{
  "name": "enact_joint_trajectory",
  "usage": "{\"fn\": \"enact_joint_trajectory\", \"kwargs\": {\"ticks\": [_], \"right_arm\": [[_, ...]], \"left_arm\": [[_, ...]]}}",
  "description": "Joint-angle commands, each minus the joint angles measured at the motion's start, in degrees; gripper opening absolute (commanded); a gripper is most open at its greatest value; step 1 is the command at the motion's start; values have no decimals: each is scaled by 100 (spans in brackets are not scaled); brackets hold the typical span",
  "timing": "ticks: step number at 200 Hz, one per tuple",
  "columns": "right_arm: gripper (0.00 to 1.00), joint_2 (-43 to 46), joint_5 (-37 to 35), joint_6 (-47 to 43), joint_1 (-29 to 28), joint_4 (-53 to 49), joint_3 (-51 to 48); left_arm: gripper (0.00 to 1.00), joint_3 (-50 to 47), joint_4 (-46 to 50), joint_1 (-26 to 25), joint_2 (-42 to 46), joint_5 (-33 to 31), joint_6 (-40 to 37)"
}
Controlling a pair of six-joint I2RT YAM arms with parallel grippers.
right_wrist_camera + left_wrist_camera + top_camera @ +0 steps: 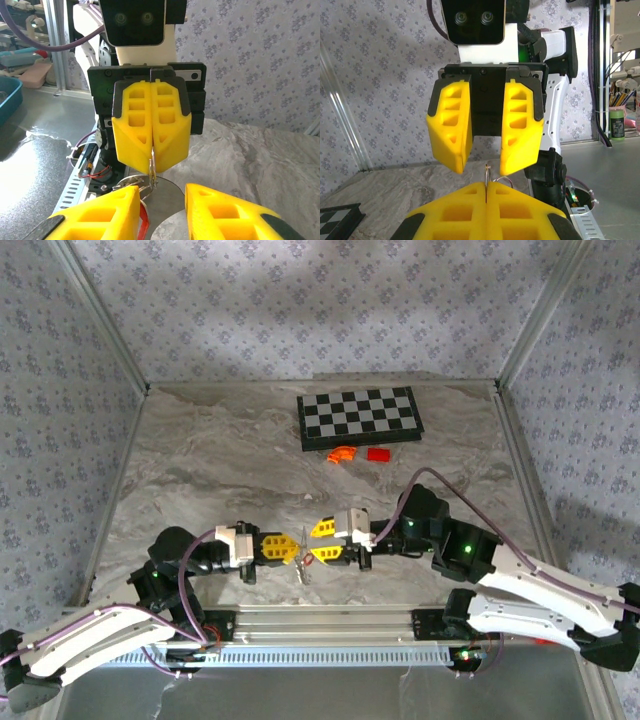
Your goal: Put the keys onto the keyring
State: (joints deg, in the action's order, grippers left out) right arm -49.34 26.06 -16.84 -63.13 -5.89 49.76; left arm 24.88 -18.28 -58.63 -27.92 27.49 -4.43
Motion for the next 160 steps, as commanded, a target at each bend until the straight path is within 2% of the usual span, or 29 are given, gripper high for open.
{"fn": "enact_joint_trajectory", "kwargs": {"ticks": [1,88,136,160], "right_arm": [[30,-63,220,137,20,142,-10],[25,-248,285,155,3,293,-36],[14,-246,188,73,-23,80,-19],[5,-241,84,-11,-50,-60,12]], "left_arm": [[0,54,-411,-30,-11,99,60],[0,43,-404,-34,-42,134,73],[0,69,-379,-38,-21,124,49],[0,78,-360,-34,-40,113,39]]}}
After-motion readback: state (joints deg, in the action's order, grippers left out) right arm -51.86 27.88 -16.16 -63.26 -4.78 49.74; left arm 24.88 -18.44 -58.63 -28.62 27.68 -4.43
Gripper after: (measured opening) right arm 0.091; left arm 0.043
